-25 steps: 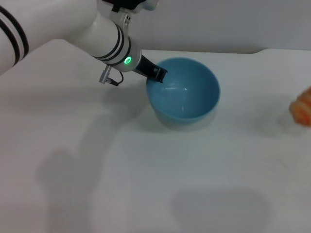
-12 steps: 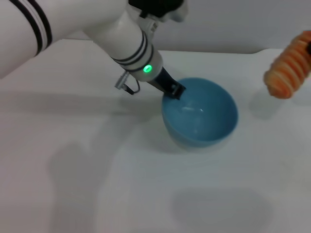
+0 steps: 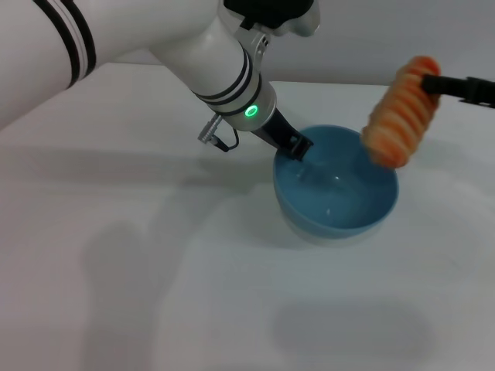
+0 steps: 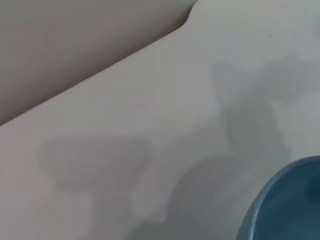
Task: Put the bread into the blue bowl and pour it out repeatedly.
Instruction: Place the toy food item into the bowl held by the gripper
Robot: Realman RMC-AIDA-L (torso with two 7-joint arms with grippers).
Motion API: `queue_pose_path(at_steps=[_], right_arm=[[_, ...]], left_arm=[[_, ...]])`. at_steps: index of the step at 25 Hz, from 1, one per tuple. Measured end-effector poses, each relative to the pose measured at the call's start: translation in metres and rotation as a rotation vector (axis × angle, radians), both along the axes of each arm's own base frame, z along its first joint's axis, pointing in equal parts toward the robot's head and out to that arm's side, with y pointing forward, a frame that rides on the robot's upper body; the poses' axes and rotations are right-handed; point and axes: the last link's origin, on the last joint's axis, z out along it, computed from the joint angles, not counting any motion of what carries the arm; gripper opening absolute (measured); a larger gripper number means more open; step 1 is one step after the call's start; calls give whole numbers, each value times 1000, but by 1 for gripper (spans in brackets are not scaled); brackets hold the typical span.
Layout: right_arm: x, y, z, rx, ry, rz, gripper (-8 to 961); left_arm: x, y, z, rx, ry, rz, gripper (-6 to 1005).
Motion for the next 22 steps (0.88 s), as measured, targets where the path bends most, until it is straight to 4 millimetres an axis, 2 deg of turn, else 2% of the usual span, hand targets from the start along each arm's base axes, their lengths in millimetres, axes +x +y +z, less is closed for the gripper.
queue_pose_path(at_steps=[4, 10, 22], right_arm=[[-13, 0, -21, -68, 17, 30, 192], [-17, -1, -44, -136, -8, 32, 179], [-23, -8, -65, -226, -68, 72, 166]], left_arm=[[0, 0, -1, 0, -1, -4, -2], [-1, 0, -2, 8, -12, 4, -2], [-5, 0, -2, 16, -25, 21, -1]])
